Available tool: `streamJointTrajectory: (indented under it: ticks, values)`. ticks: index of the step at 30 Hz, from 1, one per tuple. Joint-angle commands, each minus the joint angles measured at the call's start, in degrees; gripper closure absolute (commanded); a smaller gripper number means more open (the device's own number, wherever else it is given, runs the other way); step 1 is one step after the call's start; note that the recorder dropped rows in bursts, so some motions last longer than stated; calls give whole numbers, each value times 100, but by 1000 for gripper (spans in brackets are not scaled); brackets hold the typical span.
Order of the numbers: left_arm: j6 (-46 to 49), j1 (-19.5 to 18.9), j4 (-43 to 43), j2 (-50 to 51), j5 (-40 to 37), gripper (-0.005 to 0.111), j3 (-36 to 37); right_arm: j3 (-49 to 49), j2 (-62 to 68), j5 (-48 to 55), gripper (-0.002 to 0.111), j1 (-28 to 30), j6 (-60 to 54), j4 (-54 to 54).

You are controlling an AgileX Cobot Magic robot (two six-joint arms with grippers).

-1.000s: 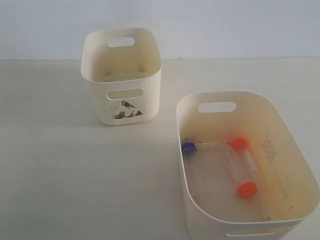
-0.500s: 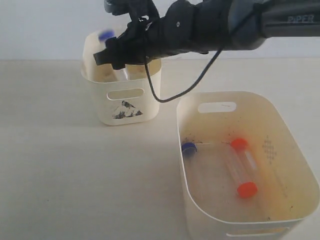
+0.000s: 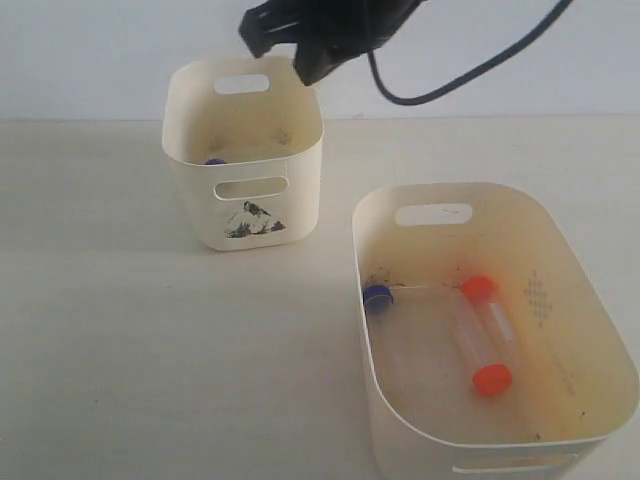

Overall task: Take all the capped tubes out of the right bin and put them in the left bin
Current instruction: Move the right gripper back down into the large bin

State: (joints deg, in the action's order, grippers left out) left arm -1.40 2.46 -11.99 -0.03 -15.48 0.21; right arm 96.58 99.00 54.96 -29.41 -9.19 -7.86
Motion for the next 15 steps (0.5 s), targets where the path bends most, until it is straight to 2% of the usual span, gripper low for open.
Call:
streamJointTrajectory:
  ticks: [1,6,12,15]
  values:
    - [-76,8,21,3,52,102,-21,-33,-590,1186,107,37,493,742]
    - [-76,8,21,3,52,102,-21,-905,-1422,1252,107,37,1053,1205]
    - [-76,8,21,3,52,102,-21,-2276,-2293,1041,107,37,2811,1788]
    - [-76,8,21,3,52,102,-21,-2869,-2374,1089,107,37,3326,1924]
